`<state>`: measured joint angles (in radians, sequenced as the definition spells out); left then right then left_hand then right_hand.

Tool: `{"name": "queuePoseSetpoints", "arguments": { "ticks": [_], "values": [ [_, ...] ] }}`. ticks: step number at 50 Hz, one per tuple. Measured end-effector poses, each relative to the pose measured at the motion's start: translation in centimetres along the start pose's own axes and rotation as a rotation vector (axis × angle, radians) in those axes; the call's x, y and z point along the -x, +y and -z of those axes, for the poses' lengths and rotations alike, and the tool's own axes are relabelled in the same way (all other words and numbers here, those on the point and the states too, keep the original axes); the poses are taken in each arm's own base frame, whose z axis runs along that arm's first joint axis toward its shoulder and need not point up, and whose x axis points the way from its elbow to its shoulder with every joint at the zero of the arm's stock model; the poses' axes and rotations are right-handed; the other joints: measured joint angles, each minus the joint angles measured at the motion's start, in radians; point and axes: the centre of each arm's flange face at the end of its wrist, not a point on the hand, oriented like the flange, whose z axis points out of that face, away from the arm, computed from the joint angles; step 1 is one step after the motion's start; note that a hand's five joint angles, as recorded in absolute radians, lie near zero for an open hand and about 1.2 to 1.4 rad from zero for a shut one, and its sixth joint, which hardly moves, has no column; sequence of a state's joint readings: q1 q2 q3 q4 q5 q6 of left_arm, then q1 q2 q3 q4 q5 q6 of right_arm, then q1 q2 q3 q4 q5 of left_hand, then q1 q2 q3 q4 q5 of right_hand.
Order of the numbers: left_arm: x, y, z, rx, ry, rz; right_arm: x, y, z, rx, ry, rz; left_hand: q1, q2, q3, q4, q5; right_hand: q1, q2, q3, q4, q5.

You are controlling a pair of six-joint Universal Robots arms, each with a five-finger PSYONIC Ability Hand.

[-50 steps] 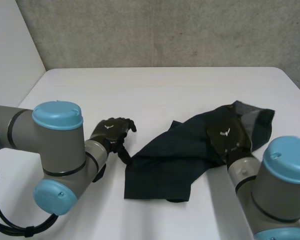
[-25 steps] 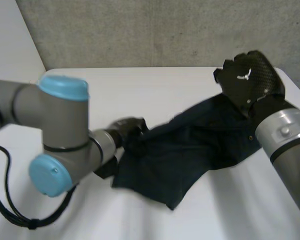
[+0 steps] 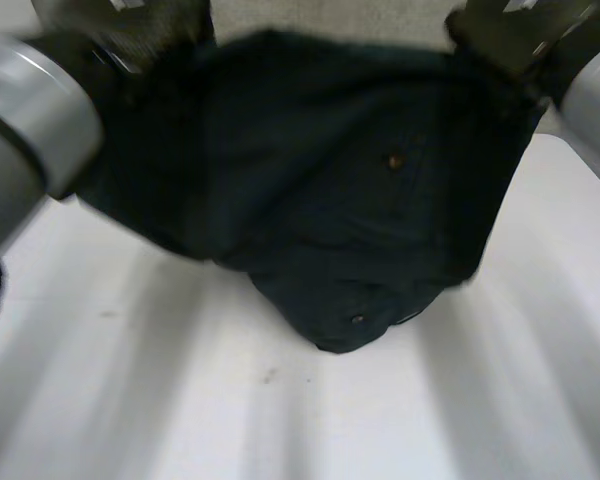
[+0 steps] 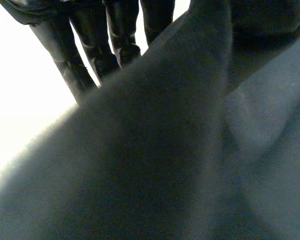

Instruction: Fold the shorts.

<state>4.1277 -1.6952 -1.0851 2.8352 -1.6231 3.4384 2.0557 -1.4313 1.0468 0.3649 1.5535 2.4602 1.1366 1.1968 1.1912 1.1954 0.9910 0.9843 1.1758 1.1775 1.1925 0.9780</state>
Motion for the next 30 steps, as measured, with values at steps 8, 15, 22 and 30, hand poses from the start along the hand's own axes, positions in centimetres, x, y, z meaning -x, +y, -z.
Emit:
{"name": "queuePoseSetpoints", "arguments": {
  "ticks": [8, 15, 22, 30],
  "values": [
    [-1.9, 8.4, -6.3, 0.2, 0.016, -0.099, 4.8, 5.8, -5.3, 0.144, -0.113, -0.084, 0.0, 0.0, 0.0, 0.0, 0.0, 0.0, 0.0, 0.0, 0.0, 0.0],
    [-1.5, 9.3, -12.9, 0.041, -0.11, -0.234, 5.5, 7.3, -11.0, 0.054, 0.001, -0.188, 0.0, 0.0, 0.0, 0.0, 0.0, 0.0, 0.0, 0.0, 0.0, 0.0],
    [0.7, 0.6, -15.5, -0.398, -0.378, -0.352, -0.1, 1.4, -13.8, -0.348, 0.327, -0.243, 0.0, 0.0, 0.001, 0.0, 0.0, 0.0, 0.0, 0.0, 0.0, 0.0],
    [1.9, -6.4, -11.5, -0.611, -0.499, -0.294, -4.7, -4.1, -11.1, -0.625, 0.516, -0.246, 0.0, 0.0, 0.001, 0.0, 0.0, 0.0, 0.0, 0.0, 0.0, 0.0]
  ]
}}
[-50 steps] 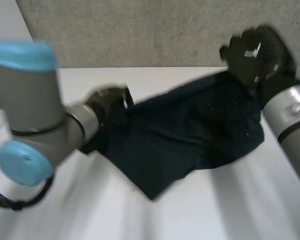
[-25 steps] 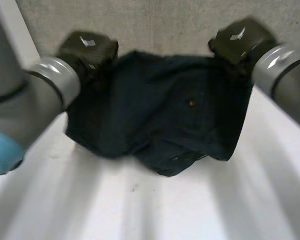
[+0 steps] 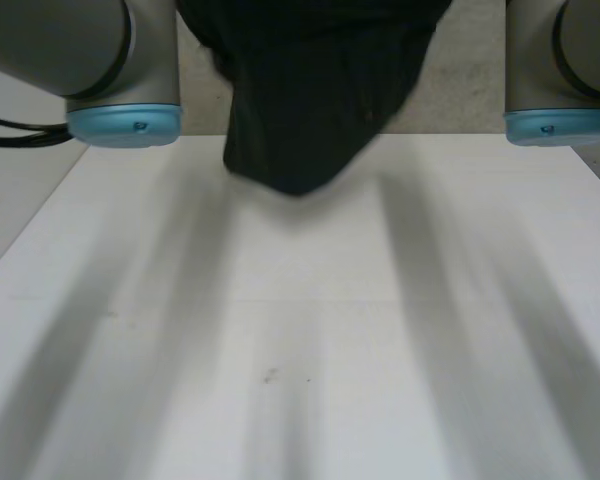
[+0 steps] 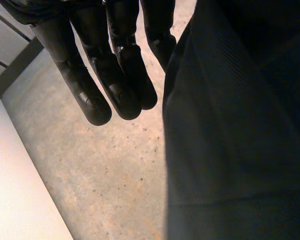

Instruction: Fold the shorts.

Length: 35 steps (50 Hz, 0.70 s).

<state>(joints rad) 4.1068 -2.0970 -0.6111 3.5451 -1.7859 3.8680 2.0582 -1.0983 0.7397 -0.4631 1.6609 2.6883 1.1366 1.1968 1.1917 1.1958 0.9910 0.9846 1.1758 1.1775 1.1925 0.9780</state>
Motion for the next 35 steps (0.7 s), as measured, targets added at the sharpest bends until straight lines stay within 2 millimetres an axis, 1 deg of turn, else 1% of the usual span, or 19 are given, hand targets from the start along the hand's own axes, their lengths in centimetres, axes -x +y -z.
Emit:
{"name": "queuePoseSetpoints", "arguments": {
  "ticks": [3, 4, 5, 10, 11, 12, 13, 15, 16, 17, 19, 23, 24, 25, 26, 27, 30, 32, 35],
  "values": [
    [0.5, -0.6, 0.8, 0.013, 0.012, 0.018, -0.1, -0.5, 0.4, 0.001, -0.01, 0.002, 0.0, 0.0, 0.0, 0.0, 0.0, 0.0, 0.0, 0.0, 0.0, 0.0],
    [0.6, -0.4, 2.0, 0.046, 0.041, 0.031, 0.2, 0.2, 1.3, 0.049, -0.043, 0.008, 0.0, 0.0, 0.0, 0.0, 0.0, 0.0, 0.0, 0.0, 0.0, 0.0],
    [0.6, -0.4, 2.0, 0.046, 0.041, 0.031, 0.2, 0.2, 1.3, 0.049, -0.043, 0.008, 0.0, 0.0, 0.0, 0.0, 0.0, 0.0, 0.0, 0.0, 0.0, 0.0],
    [-0.8, 3.1, 8.1, 0.239, 0.19, 0.065, 2.3, 4.6, 6.5, 0.31, -0.208, 0.026, 0.0, 0.001, 0.0, 0.0, 0.0, 0.004, 0.0, 0.0, 0.0, 0.0],
    [-0.8, 3.1, 8.1, 0.239, 0.19, 0.065, 2.3, 4.6, 6.5, 0.31, -0.208, 0.026, 0.0, 0.001, 0.0, 0.0, 0.0, 0.004, 0.0, 0.0, 0.0, 0.0],
    [-1.2, 4.0, 9.4, 0.28, 0.22, 0.068, 2.4, 5.0, 7.0, 0.333, -0.222, 0.027, 0.0, 0.002, 0.0, 0.0, 0.0, 0.004, 0.0, 0.0, 0.0, 0.0],
    [-2.0, 5.8, 12.1, 0.362, 0.279, 0.066, 3.4, 7.1, 10.2, 0.459, -0.306, 0.031, 0.0, 0.002, 0.001, 0.0, 0.0, 0.004, 0.0, 0.0, 0.0, 0.0],
    [-2.0, 5.8, 12.1, 0.362, 0.279, 0.066, 3.4, 7.1, 10.2, 0.459, -0.306, 0.031, 0.0, 0.002, 0.001, 0.0, 0.0, 0.004, 0.0, 0.0, 0.0, 0.0],
    [-3.1, 8.2, 16.2, 0.475, 0.361, 0.056, 4.1, 8.4, 12.5, 0.541, -0.361, 0.033, 0.0, 0.002, 0.001, 0.0, 0.0, 0.004, 0.0, 0.0, 0.0, 0.0],
    [-3.3, 8.7, 17.1, 0.499, 0.38, 0.052, 4.7, 9.6, 15.1, 0.622, -0.417, 0.033, 0.0, 0.002, 0.001, 0.0, 0.0, 0.004, 0.0, 0.0, 0.0, 0.0],
    [-4.0, 10.0, 19.6, 0.562, 0.433, 0.04, 5.0, 10.3, 16.5, 0.666, -0.446, 0.034, 0.0, 0.004, 0.003, 0.0, 0.0, 0.004, 0.0, 0.0, 0.0, 0.0],
    [-5.7, 12.3, 25.3, 0.694, 0.563, 0.004, 5.9, 12.6, 22.4, 0.831, -0.557, 0.035, 0.0, 0.004, 0.003, 0.0, 0.0, 0.004, 0.0, 0.0, 0.0, 0.0],
    [-5.7, 12.3, 25.3, 0.694, 0.563, 0.004, 5.9, 12.6, 22.4, 0.831, -0.557, 0.035, 0.0, 0.004, 0.003, 0.0, 0.0, 0.004, 0.0, 0.0, 0.0, 0.0],
    [-6.1, 12.9, 27.5, 0.74, 0.615, -0.012, 6.1, 13.1, 24.2, 0.877, -0.595, 0.03, -0.017, -0.034, -0.033, -0.029, -0.021, 0.004, 0.0, 0.0, 0.0, 0.0],
    [-6.2, 13.0, 27.9, 0.747, 0.623, -0.014, 6.1, 13.2, 24.6, 0.885, -0.602, 0.029, -0.017, -0.034, -0.033, -0.029, -0.021, 0.004, 0.0, 0.0, 0.0, 0.0],
    [-6.3, 13.2, 28.9, 0.768, 0.647, -0.023, 6.1, 13.3, 25.7, 0.911, -0.627, 0.023, -0.204, -0.23, -0.223, -0.23, -0.201, 0.004, 0.0, 0.0, 0.0, 0.0],
    [-6.3, 13.3, 29.9, 0.787, 0.67, -0.032, 6.2, 13.3, 26.8, 0.935, -0.655, 0.014, -0.204, -0.23, -0.223, -0.23, -0.201, 0.004, 0.0, 0.0, 0.0, 0.0],
    [-6.2, 13.4, 30.5, 0.801, 0.678, -0.04, 6.1, 13.2, 27.8, 0.955, -0.681, 0.002, -0.713, -0.744, -0.734, -0.737, -0.709, 0.004, 0.0, 0.0, 0.0, 0.0],
    [-5.7, 13.7, 30.5, 0.811, 0.664, -0.047, 5.9, 12.8, 28.3, 0.963, -0.693, -0.008, -0.823, -0.873, -0.859, -0.874, -0.845, 0.004, 0.0, 0.0, 0.0, 0.0]
  ]
}}
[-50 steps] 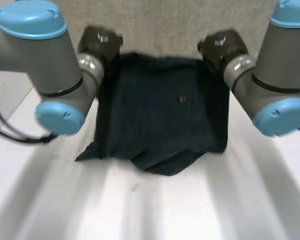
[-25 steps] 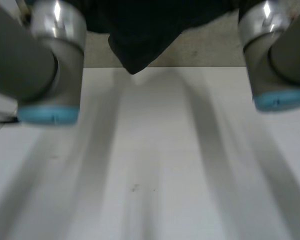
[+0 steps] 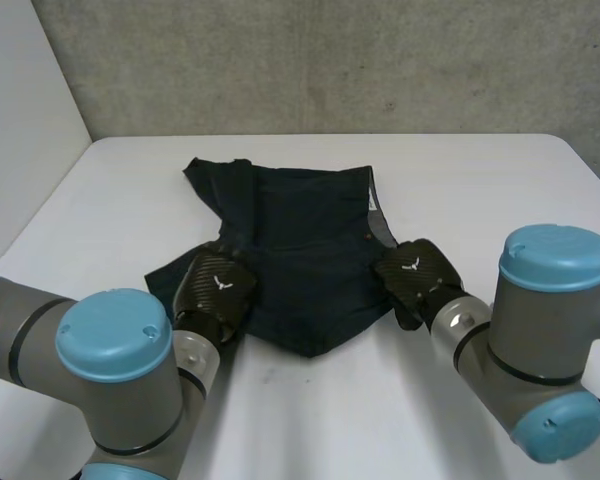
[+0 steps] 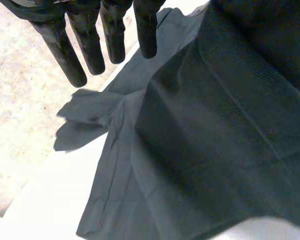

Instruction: Fold the shorts.

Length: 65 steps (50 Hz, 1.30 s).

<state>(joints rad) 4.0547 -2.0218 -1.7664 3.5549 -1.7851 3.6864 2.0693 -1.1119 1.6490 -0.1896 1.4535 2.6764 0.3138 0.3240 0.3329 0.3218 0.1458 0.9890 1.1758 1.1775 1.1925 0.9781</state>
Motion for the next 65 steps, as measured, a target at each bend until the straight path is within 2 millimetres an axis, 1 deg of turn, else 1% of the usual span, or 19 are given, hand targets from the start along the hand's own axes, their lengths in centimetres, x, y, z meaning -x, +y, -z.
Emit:
{"name": "queuePoseSetpoints", "arguments": {
  "ticks": [4, 11, 18, 21, 22, 24, 25, 27, 30, 31, 33, 37, 42, 48, 59, 61, 62, 63, 65],
  "values": [
    [1.3, 0.7, -0.5, 0.027, -0.045, 0.013, 0.1, -0.1, 0.8, -0.001, -0.006, -0.007, -0.014, -0.029, -0.034, -0.03, -0.035, 0.0, 0.0, 0.0, 0.0, 0.0],
    [4.4, 3.4, -1.3, 0.126, -0.133, 0.041, -0.1, 0.3, 1.8, 0.01, 0.01, -0.02, -0.014, -0.029, -0.034, -0.03, -0.035, 0.015, 0.0, -0.001, 0.0, 0.0],
    [5.7, 4.7, -1.0, 0.17, -0.162, 0.055, -0.3, 0.8, 1.8, 0.024, 0.023, -0.031, -0.012, -0.027, -0.032, -0.029, -0.032, 0.015, 0.0, -0.001, 0.0, 0.0],
    [6.0, 4.6, -0.8, 0.167, -0.167, 0.06, -0.3, 0.8, 1.8, 0.025, 0.022, -0.039, 0.25, 0.207, 0.197, 0.209, 0.212, 0.015, 0.0, -0.001, 0.0, 0.0],
    [6.1, 4.3, -0.7, 0.158, -0.168, 0.063, -0.3, 0.8, 1.8, 0.023, 0.021, -0.045, 0.466, 0.415, 0.382, 0.397, 0.391, 0.015, 0.0, -0.001, 0.0, 0.0],
    [6.2, 4.0, -0.6, 0.148, -0.168, 0.065, -0.3, 0.8, 1.8, 0.022, 0.02, -0.049, 0.71, 0.611, 0.596, 0.612, 0.601, 0.015, 0.0, -0.001, 0.0, 0.0],
    [6.2, 4.0, -0.6, 0.148, -0.168, 0.065, -0.3, 0.8, 1.8, 0.022, 0.02, -0.049, 0.71, 0.611, 0.596, 0.612, 0.601, 0.015, 0.0, -0.001, 0.0, 0.0],
    [6.5, 2.9, -0.3, 0.101, -0.152, 0.067, -0.5, 0.5, 1.8, 0.011, 0.024, -0.058, 0.855, 0.86, 0.843, 0.86, 0.815, 0.015, 0.0, -0.001, 0.0, 0.0],
    [6.7, 1.6, 0.1, 0.052, -0.132, 0.067, -0.8, -0.1, 1.9, -0.008, 0.037, -0.065, 0.855, 0.869, 0.854, 0.87, 0.815, -0.037, -0.045, -0.045, -0.046, -0.041],
    [6.9, 0.8, 0.4, 0.021, -0.116, 0.066, -1.0, -0.6, 2.0, -0.02, 0.046, -0.071, 0.855, 0.87, 0.855, 0.87, 0.815, -0.396, -0.485, -0.468, -0.476, -0.442],
    [7.0, 0.2, 0.7, 0.0, -0.106, 0.066, -1.3, -1.1, 2.1, -0.036, 0.056, -0.082, 0.855, 0.87, 0.855, 0.87, 0.815, -0.448, -0.551, -0.55, -0.562, -0.522],
    [7.2, -1.1, 1.2, -0.025, -0.08, 0.066, -1.6, -1.9, 2.5, -0.064, 0.062, -0.198, 0.855, 0.87, 0.856, 0.87, 0.815, -0.77, -0.932, -0.939, -0.945, -0.891],
    [7.1, -3.0, 1.5, -0.048, -0.048, 0.063, -1.3, -2.2, 2.9, -0.074, 0.04, -0.398, 0.855, 0.871, 0.856, 0.871, 0.815, -0.782, -0.955, -0.964, -0.957, -0.904],
    [7.2, -6.1, 1.8, -0.078, -0.029, 0.062, 0.6, -1.7, 2.8, -0.064, -0.015, -0.611, 0.855, 0.871, 0.858, 0.874, 0.815, -0.782, -0.955, -0.964, -0.957, -0.904],
    [8.5, -11.4, 2.6, -0.12, -0.045, 0.163, 4.5, 0.1, -0.9, -0.033, -0.084, -0.611, 0.854, 0.872, 0.858, 0.874, 0.815, -0.769, -0.924, -0.936, -0.944, -0.892],
    [8.7, -11.8, 2.6, -0.123, -0.045, 0.175, 4.6, 0.3, -1.4, -0.031, -0.072, -0.601, 0.854, 0.872, 0.858, 0.874, 0.815, -0.678, -0.81, -0.812, -0.843, -0.795],
    [8.8, -12.0, 2.7, -0.125, -0.045, 0.181, 4.5, 0.4, -1.7, -0.032, -0.057, -0.593, 0.854, 0.872, 0.858, 0.874, 0.815, -0.441, -0.563, -0.568, -0.608, -0.573],
    [8.9, -12.2, 2.7, -0.125, -0.045, 0.184, 4.4, 0.5, -1.8, -0.034, -0.049, -0.589, 0.854, 0.872, 0.858, 0.874, 0.815, -0.365, -0.477, -0.486, -0.526, -0.495],
    [9.0, -12.3, 2.7, -0.122, -0.043, 0.188, 3.5, 0.3, -2.3, -0.058, 0.015, -0.558, 0.854, 0.872, 0.858, 0.874, 0.815, -0.365, -0.477, -0.486, -0.526, -0.495]
  ]
}}
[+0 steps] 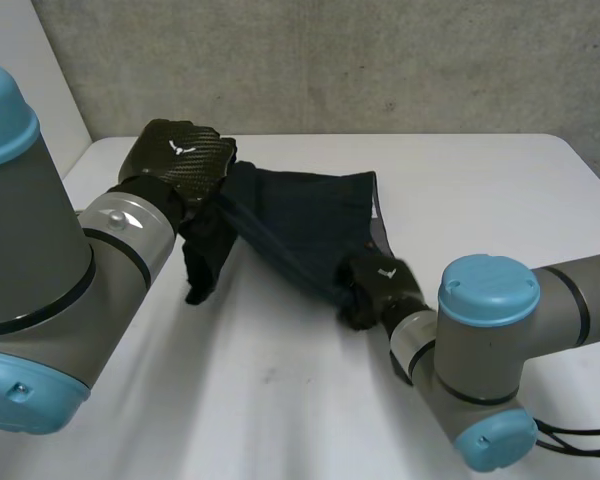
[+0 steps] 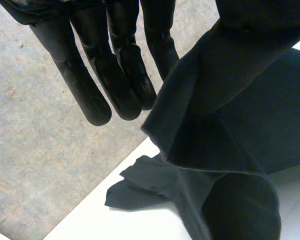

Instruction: Fold the shorts.

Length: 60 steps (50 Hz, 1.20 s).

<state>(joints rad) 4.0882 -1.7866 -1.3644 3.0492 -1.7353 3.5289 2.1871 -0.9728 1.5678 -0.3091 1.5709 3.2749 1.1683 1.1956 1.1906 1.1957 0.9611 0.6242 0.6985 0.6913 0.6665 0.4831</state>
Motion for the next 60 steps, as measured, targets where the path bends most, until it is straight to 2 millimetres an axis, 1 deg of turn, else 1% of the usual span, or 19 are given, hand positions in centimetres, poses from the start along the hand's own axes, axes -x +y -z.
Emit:
{"name": "queuePoseSetpoints", "arguments": {
  "ticks": [1, 2, 4, 7, 8, 14, 21, 30, 33, 35, 38, 44, 45, 47, 48, 50, 54, 57, 60],
  "values": [
    [0.0, 0.0, 0.0, 0.0, 0.0, 0.0, 0.0, 0.0, 0.0, 0.0, 0.0, 0.0, 0.0, 0.0, 0.0, 0.0, 0.0, 0.0, 0.0, 0.0, 0.0, 0.0],
    [0.0, 0.0, 0.0, 0.004, 0.002, -0.001, -0.4, -0.7, -0.2, -0.034, 0.029, 0.024, 0.0, 0.0, 0.0, 0.0, 0.0, 0.297, 0.448, 0.432, 0.461, 0.447],
    [0.0, 0.2, 0.1, 0.015, 0.006, -0.005, -1.0, -2.4, -0.2, -0.102, 0.075, 0.077, 0.0, 0.0, 0.0, 0.0, 0.0, 0.338, 0.481, 0.487, 0.519, 0.498],
    [0.0, 0.4, 0.3, 0.028, 0.01, -0.011, -1.3, -3.5, -0.1, -0.143, 0.099, 0.116, 0.0, 0.0, 0.0, 0.0, 0.0, 0.338, 0.481, 0.489, 0.523, 0.499],
    [0.0, 1.0, 0.6, 0.062, 0.02, -0.027, -2.0, -6.0, 0.5, -0.203, 0.126, 0.232, 0.0, 0.0, 0.0, 0.0, 0.0, 0.338, 0.481, 0.489, 0.524, 0.499],
    [1.1, 1.6, 2.4, 0.138, 0.03, -0.122, -3.2, -12.1, 3.4, -0.239, 0.162, 0.675, 0.0, 0.0, 0.0, 0.0, 0.0, 0.338, 0.481, 0.489, 0.525, 0.499],
    [2.5, 0.4, 4.3, 0.121, 0.014, -0.186, -2.6, -15.8, 6.5, -0.155, 0.126, 0.88, 0.0, 0.0, 0.0, 0.0, 0.0, 0.338, 0.481, 0.489, 0.527, 0.499],
    [1.0, 4.2, 2.5, 0.226, 0.066, -0.2, -2.5, -12.9, 5.5, 0.085, 0.016, 0.861, 0.0, 0.0, 0.001, 0.0, 0.0, 0.338, 0.481, 0.489, 0.527, 0.499],
    [-0.5, 7.1, -0.3, 0.282, 0.091, -0.207, -2.8, -10.3, 3.5, 0.181, -0.019, 0.854, 0.0, 0.0, 0.001, 0.0, 0.0, 0.338, 0.481, 0.489, 0.527, 0.499],
    [-0.8, 7.7, -1.2, 0.287, 0.092, -0.208, -2.9, -10.0, 3.1, 0.191, -0.022, 0.854, 0.0, 0.0, 0.001, 0.0, 0.0, 0.338, 0.481, 0.489, 0.527, 0.499],
    [-1.4, 8.5, -4.9, 0.255, 0.065, -0.206, -3.2, -9.3, 0.8, 0.18, -0.015, 0.858, 0.0, 0.001, 0.001, 0.0, 0.0, 0.344, 0.481, 0.489, 0.527, 0.499],
    [0.8, 2.9, -10.3, 0.016, -0.099, -0.168, -3.2, -14.2, -2.7, -0.105, 0.103, 0.881, 0.0, 0.002, 0.002, 0.0, 0.0, 0.346, 0.481, 0.489, 0.527, 0.499],
    [1.7, 0.8, -11.1, -0.059, -0.15, -0.154, -3.0, -16.9, -3.2, -0.244, 0.156, 0.887, 0.0, 0.002, 0.002, 0.0, 0.0, 0.346, 0.481, 0.489, 0.527, 0.499],
    [2.5, -1.2, -11.6, -0.136, -0.2, -0.139, -2.8, -18.7, -3.4, -0.338, 0.191, 0.889, 0.0, 0.002, 0.003, 0.0, 0.0, 0.346, 0.481, 0.489, 0.527, 0.499],
    [4.3, -5.0, -11.7, -0.279, -0.291, -0.11, -2.6, -21.9, -3.1, -0.496, 0.25, 0.887, 0.0, 0.002, 0.003, 0.0, 0.0, 0.346, 0.481, 0.489, 0.527, 0.499],
    [6.2, -9.2, -11.0, -0.442, -0.39, -0.075, -2.0, -26.3, -1.9, -0.723, 0.333, 0.875, 0.0, 0.002, 0.003, 0.0, 0.0, 0.346, 0.481, 0.489, 0.527, 0.499],
    [8.9, -14.9, -8.2, -0.674, -0.521, -0.023, -1.3, -31.0, 0.7, -0.974, 0.419, 0.845, 0.0, 0.002, 0.003, 0.001, 0.0, 0.346, 0.481, 0.489, 0.527, 0.499],
    [10.1, -17.0, -6.0, -0.777, -0.574, -0.002, -1.0, -32.1, 2.1, -1.049, 0.441, 0.828, 0.0, 0.002, 0.003, 0.001, 0.0, 0.346, 0.481, 0.489, 0.527, 0.499],
    [10.0, -16.3, -5.2, -0.767, -0.568, -0.007, -1.1, -31.1, 2.0, -0.995, 0.422, 0.826, 0.0, 0.002, 0.003, 0.001, 0.0, 0.346, 0.481, 0.489, 0.527, 0.499]
  ]
}}
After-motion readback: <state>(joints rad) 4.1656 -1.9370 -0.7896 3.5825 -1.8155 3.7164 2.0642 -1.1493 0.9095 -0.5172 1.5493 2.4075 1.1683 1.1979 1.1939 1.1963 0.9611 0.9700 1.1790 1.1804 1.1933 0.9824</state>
